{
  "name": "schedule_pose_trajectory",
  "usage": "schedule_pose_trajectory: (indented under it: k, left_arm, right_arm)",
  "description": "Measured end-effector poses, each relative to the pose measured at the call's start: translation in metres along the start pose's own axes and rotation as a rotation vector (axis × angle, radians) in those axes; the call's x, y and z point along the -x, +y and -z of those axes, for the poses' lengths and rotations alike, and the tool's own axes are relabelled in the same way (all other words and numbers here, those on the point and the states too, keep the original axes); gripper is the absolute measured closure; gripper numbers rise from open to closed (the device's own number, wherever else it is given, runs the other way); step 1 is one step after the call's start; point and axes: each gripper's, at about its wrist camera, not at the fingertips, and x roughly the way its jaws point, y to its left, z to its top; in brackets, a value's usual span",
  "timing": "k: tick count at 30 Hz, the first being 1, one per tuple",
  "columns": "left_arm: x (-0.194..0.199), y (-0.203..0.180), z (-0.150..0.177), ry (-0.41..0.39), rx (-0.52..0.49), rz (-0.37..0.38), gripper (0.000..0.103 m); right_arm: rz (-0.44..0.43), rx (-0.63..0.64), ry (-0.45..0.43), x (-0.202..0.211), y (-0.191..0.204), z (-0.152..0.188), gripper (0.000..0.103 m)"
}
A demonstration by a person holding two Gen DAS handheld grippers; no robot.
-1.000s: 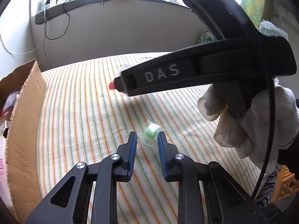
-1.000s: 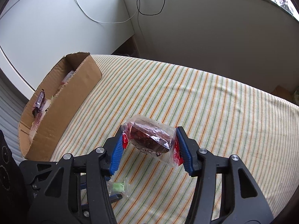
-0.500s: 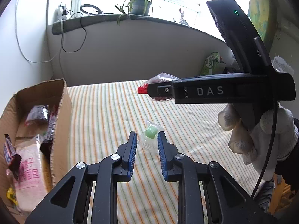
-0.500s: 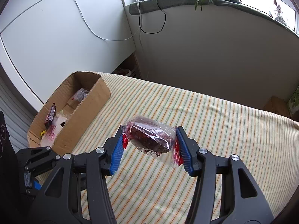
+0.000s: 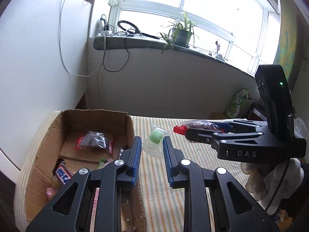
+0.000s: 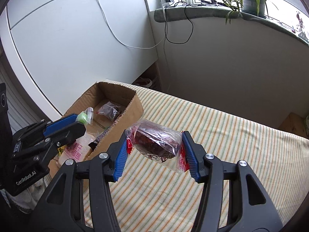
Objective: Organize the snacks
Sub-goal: 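Lift and carry the bag with the right tool over the box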
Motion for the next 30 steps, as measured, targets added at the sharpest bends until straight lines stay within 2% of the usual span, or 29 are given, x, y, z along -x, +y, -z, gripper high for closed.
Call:
schedule_pose_trajectory:
  k: [9, 30]
  left_arm:
    - [0.0, 0.037, -0.019, -0.033, 0.048, -0.079, 0.082]
    - [0.01, 0.085, -0.013, -0.034, 0.12, -0.164, 0.082]
  right_arm:
    - [-0.033, 0.038, -0.002, -0.018, 0.032, -0.017, 0.048]
    - [-0.077, 0.132, 0.05, -0.061, 0.084, -0.026, 0.046]
